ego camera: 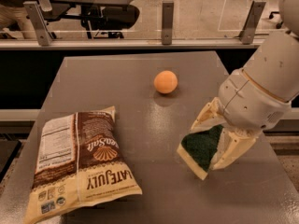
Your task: Pick sponge
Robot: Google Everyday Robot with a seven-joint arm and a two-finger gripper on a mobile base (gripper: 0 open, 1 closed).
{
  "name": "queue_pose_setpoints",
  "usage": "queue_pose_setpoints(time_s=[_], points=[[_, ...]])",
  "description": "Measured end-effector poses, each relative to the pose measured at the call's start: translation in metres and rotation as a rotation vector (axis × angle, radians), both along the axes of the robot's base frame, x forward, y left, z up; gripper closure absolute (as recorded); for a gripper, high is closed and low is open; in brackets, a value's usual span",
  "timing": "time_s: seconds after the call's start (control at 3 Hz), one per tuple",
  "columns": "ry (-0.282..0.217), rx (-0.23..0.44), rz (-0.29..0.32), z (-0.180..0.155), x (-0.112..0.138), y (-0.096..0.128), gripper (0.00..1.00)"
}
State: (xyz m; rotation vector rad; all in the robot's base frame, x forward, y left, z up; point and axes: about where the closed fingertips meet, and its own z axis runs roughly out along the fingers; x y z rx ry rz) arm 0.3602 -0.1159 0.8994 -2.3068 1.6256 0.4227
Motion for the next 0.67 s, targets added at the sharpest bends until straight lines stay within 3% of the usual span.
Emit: queue_pose_setpoints(time_s=[0.33,0.67], points=[[-0.015,0.037,-0.011,0.0410,0.0091,0.0099,1.00],[-0.018,0.038,-0.011,0.0421,0.0092,0.0101,1.00]])
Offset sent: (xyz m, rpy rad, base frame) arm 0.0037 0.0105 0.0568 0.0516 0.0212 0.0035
